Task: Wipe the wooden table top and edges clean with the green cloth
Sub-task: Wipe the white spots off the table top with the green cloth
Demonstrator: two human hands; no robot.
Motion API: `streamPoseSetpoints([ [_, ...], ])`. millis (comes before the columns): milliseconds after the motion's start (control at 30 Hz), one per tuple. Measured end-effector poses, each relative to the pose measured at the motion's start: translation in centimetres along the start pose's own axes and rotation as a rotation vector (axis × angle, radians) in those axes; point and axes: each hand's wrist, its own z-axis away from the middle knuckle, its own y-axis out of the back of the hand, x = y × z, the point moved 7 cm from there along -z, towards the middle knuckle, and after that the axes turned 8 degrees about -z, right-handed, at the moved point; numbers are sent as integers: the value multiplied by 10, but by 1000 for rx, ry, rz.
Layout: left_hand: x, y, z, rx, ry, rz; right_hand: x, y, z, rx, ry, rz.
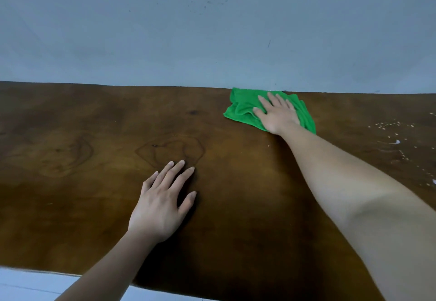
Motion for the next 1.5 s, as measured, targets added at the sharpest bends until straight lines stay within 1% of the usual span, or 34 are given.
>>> streamPoseSetpoints([
  [133,0,-1,-1,-21,-5,2,29,-5,46,35,-117,-5],
  [267,-2,-3,-2,-4,-5,17,14,-27,101,50,-149,9],
  [400,-2,-5,-2,15,-5,-13,-23,-54,160,48,-102,10],
  [667,-2,-3,2,53,-41,5,-104,-100,277,32,34,-12],
  [867,-5,-4,3,38,-57,20,-128,-112,329,19,185,-9],
  [967,-3,-5,3,27,-53,38,-110,-105,341,24,225,-33],
  [1167,16,1,4,35,-73,43,-36,-87,346,54,137,-61],
  [1300,65,6,6,11,-97,62,23,-72,348,72,98,-59],
  [1500,165,8,4,14,-120,54,116,-43,355,83,88,-62],
])
